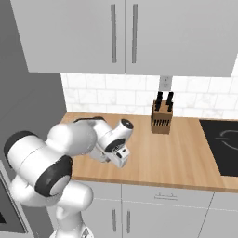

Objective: Take the meat container that has the chicken drumstick and place it on the second highest rack of the freezer. Then take the vegetable container that has the garlic and lemon and place it on the highest rack of the freezer.

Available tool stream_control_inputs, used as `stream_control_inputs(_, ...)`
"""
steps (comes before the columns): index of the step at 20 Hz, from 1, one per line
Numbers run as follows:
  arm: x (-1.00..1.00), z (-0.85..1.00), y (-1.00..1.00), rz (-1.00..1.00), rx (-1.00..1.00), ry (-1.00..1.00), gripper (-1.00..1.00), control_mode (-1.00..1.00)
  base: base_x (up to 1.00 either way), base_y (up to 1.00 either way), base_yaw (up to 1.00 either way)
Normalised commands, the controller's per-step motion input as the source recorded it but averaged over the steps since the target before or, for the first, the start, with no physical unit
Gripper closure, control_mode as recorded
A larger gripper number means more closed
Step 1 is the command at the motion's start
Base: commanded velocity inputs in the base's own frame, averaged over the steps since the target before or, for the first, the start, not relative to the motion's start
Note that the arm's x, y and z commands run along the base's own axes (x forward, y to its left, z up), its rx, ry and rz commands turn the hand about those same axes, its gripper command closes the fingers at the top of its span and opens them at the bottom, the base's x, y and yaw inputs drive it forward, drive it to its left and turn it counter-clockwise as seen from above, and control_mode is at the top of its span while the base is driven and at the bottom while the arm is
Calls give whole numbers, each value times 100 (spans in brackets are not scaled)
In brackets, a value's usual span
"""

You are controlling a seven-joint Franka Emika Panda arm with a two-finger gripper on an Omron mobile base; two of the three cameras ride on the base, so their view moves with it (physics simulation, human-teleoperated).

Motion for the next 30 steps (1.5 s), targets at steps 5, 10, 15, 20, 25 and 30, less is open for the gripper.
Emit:
stream_control_inputs(5,-53,69,34,1,-1,-31,100,-100,0,0,0)
stream_control_inputs(10,-60,67,12,2,-14,-19,100,-100,0,0,0)
stream_control_inputs(15,-76,73,-4,2,-28,-2,100,-100,0,0,0)
stream_control_inputs(20,-81,89,-16,1,-28,-2,100,-100,0,0,0)
stream_control_inputs(25,-94,98,-12,3,-21,-3,100,-100,0,0,0)
stream_control_inputs(30,-84,85,-12,6,-13,-2,100,-100,0,0,0)
